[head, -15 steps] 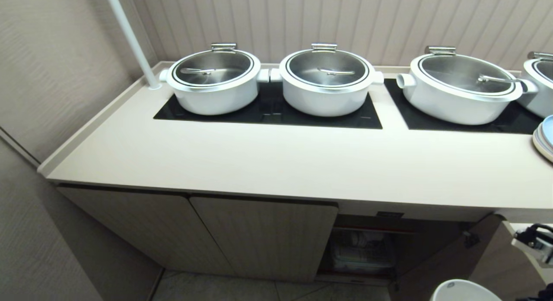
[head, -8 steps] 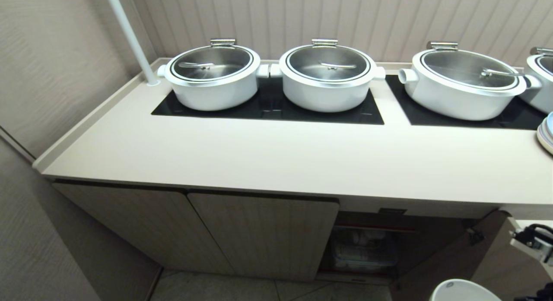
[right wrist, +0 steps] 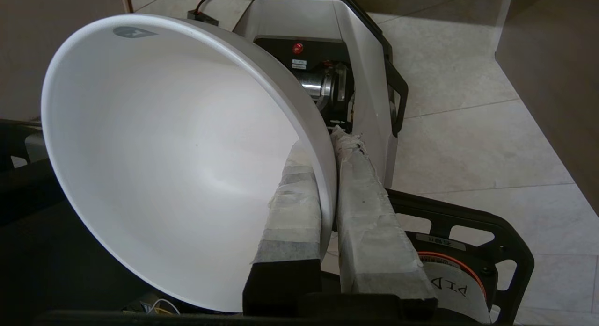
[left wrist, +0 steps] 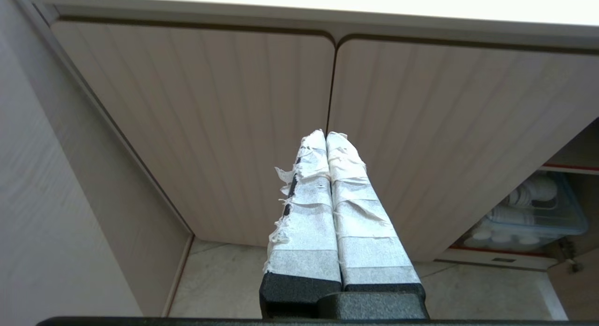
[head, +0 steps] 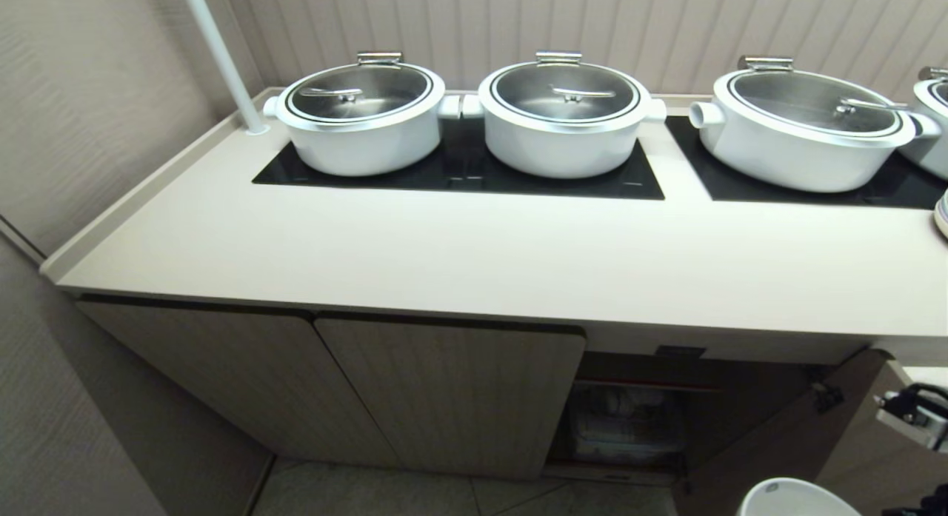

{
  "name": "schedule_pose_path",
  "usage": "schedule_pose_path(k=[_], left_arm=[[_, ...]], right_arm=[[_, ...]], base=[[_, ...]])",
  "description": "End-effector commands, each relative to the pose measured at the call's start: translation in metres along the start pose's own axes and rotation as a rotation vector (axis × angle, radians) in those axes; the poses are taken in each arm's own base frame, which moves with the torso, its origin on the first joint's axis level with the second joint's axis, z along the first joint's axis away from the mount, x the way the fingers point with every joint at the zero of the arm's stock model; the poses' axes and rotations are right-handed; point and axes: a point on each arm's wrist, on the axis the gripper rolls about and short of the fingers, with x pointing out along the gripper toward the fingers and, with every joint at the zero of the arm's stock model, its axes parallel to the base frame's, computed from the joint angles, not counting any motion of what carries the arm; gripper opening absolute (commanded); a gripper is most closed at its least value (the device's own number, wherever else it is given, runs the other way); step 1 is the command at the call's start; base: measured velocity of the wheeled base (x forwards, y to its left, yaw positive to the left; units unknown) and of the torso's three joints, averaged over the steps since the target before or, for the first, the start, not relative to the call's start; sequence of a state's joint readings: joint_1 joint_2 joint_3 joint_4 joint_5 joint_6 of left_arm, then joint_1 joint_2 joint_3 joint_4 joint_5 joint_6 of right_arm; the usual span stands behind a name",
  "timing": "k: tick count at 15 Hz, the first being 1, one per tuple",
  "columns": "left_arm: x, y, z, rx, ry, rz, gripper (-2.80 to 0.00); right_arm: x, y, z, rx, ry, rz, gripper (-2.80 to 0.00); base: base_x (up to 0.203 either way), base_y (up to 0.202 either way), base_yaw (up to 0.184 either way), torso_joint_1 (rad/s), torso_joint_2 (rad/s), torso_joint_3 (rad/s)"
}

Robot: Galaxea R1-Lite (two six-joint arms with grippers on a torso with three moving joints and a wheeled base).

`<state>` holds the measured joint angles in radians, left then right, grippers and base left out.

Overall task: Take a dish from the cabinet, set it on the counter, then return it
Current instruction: Put it back into the cabinet

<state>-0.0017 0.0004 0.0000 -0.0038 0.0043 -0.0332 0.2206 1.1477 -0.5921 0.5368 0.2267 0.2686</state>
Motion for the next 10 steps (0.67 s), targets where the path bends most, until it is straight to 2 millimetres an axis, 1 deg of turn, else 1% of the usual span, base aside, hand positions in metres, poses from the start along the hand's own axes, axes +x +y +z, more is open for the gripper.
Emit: schedule_pose_path(k=[1,10], left_arm=[[0.0000,0.0000,0.0001,-0.001,-0.001,0.002,-2.80],[-0.0001,0.0000,0.0002,-0.001,-0.002,0.000,-2.80]], right_arm=[[-0.0003,-0.0002,-0.0005,0.003,0.001,-0.001,-2.80],[-0.0002,-0.0009,-0.0029,0.004,0.002,-0.001,-2.80]], base=[[0.000,0.000,0.000,-0.138,0.30,0.168],[0.000,0.000,0.000,-0.152,0.33,0.178]])
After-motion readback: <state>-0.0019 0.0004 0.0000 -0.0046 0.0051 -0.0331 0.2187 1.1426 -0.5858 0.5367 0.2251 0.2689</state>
